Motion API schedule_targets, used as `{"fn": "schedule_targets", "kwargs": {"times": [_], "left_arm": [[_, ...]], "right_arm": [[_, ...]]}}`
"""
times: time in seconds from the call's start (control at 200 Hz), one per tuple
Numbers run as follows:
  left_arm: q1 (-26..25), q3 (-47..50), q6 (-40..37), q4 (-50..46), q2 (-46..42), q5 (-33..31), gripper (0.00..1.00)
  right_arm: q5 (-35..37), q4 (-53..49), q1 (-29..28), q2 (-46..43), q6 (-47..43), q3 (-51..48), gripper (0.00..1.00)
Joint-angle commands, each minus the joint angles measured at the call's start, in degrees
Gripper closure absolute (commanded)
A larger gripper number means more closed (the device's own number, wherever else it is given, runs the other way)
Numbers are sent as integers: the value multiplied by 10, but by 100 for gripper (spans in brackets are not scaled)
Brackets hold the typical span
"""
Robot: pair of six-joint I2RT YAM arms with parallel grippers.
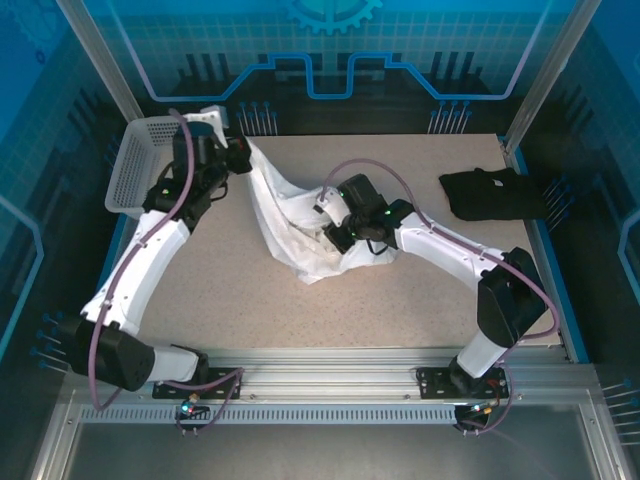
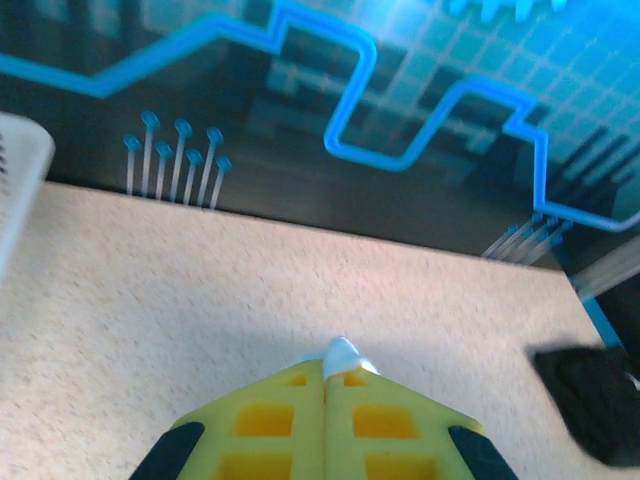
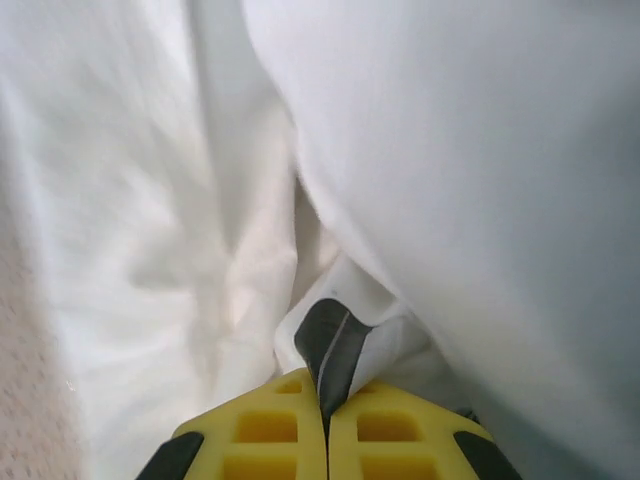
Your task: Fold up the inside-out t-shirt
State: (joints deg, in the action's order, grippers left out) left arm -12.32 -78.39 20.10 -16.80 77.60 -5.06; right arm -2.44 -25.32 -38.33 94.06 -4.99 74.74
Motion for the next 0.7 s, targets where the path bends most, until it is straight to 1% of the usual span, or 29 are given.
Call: {"fn": "schedule_targets", "kwargs": {"times": [0.0, 0.2, 0.305, 0.45, 0.535, 0.57, 0.62, 0.69, 0.695], "left_arm": [[4, 26, 14, 32, 7, 13, 100], [24, 60, 20, 32, 37, -9, 100], [26, 87, 25, 38, 55, -8, 100], [29, 169, 63, 56, 70, -19, 100], [33, 236, 103, 83, 66, -30, 100], [32, 262, 119, 96, 58, -21, 100], [25, 301, 136, 134, 42, 17, 100], [-6, 356, 136, 199, 8, 70, 100], [-9, 360, 135, 204, 5, 72, 99]], "right_arm": [[-49, 63, 8, -60, 7, 42, 100], [-145, 117, 47, -129, 50, 68, 100], [-208, 181, 86, -166, 100, 59, 100], [-262, 297, 157, -214, 178, 1, 100], [-283, 324, 188, -218, 200, -25, 100], [-290, 318, 194, -213, 196, -28, 100], [-300, 296, 195, -204, 173, -26, 100], [-321, 252, 196, -185, 130, -12, 100], [-322, 249, 196, -184, 127, -10, 100]]}}
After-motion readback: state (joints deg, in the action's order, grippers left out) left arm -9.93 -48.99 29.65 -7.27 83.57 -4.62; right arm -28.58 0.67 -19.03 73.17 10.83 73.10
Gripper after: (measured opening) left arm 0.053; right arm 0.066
